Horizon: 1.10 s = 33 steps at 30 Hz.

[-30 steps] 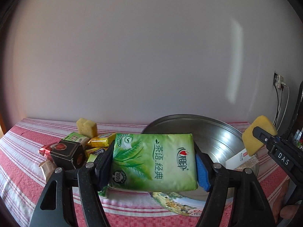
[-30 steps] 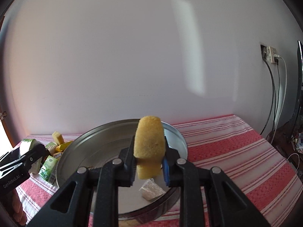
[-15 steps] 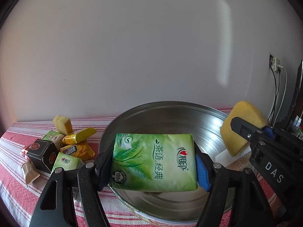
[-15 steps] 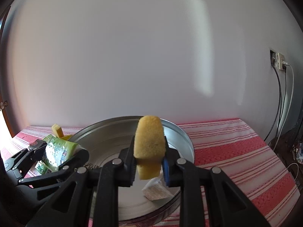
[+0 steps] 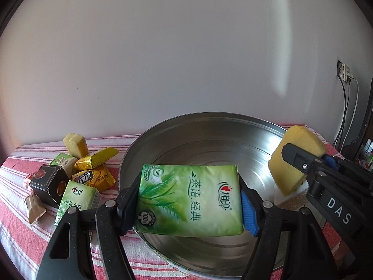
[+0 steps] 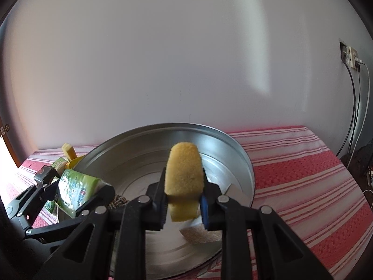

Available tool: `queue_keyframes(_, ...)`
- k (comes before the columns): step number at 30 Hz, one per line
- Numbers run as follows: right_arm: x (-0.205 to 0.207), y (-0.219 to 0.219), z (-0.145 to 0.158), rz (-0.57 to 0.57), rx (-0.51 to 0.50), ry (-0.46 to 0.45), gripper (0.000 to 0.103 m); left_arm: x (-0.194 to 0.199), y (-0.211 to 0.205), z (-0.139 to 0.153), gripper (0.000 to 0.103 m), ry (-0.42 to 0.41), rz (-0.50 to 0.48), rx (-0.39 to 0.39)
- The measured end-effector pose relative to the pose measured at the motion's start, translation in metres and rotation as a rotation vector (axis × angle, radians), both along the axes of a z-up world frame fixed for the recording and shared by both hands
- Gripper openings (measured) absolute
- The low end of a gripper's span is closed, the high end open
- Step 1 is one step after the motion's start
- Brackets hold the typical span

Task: Organize objects
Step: 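Open both grippers to drop the sponge and tissue pack into the tin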

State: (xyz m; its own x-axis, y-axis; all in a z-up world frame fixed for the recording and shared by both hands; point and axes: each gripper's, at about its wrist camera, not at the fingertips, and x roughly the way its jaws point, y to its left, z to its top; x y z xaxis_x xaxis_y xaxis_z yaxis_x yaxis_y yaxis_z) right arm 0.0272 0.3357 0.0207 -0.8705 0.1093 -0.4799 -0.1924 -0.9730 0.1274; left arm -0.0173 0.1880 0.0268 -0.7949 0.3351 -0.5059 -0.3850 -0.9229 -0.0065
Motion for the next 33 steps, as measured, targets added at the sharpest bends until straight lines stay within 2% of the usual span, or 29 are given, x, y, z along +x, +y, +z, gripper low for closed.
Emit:
queue_keyframes(1,0.001,0.000,0.001,-0.003,0.000,0.013,0.028,0.001,-0.001,0.000,0.075,0.001,-0.007,0.009)
queue_keyframes(2,0.003,-0.001,0.001,0.000,-0.002,0.023,0.036,0.001,-0.002,0.001,0.078,-0.001,-0.018,0.015)
queue_keyframes(3,0.004,0.000,0.002,-0.003,-0.003,0.036,0.061,0.002,-0.002,0.005,0.087,-0.002,-0.021,0.014)
queue_keyframes(4,0.008,0.000,0.005,-0.014,0.002,0.065,0.080,0.003,-0.003,0.008,0.094,0.005,-0.017,0.019)
queue_keyframes(6,0.022,-0.001,0.013,-0.041,0.022,0.153,0.089,0.008,-0.007,0.012,0.098,0.035,-0.007,0.049)
queue_keyframes(7,0.028,-0.002,0.017,-0.053,0.034,0.192,0.096,0.009,-0.010,0.014,0.100,0.039,0.001,0.060)
queue_keyframes(9,0.039,-0.002,0.021,-0.097,0.061,0.252,0.103,0.007,-0.013,0.015,0.100,0.026,0.012,0.072)
queue_keyframes(11,0.044,-0.003,0.023,-0.130,0.079,0.276,0.103,0.006,-0.016,0.015,0.101,0.021,0.025,0.079)
queue_keyframes(17,0.038,0.001,0.018,-0.148,0.052,0.230,0.103,0.013,-0.022,0.021,0.101,0.091,0.069,0.058)
queue_keyframes(23,0.040,0.001,0.015,-0.167,0.062,0.233,0.103,0.002,-0.038,0.014,0.101,0.122,0.118,0.025)
queue_keyframes(33,0.063,0.013,0.016,-0.281,0.027,0.359,0.103,-0.001,-0.071,0.010,0.100,0.176,0.199,0.015)
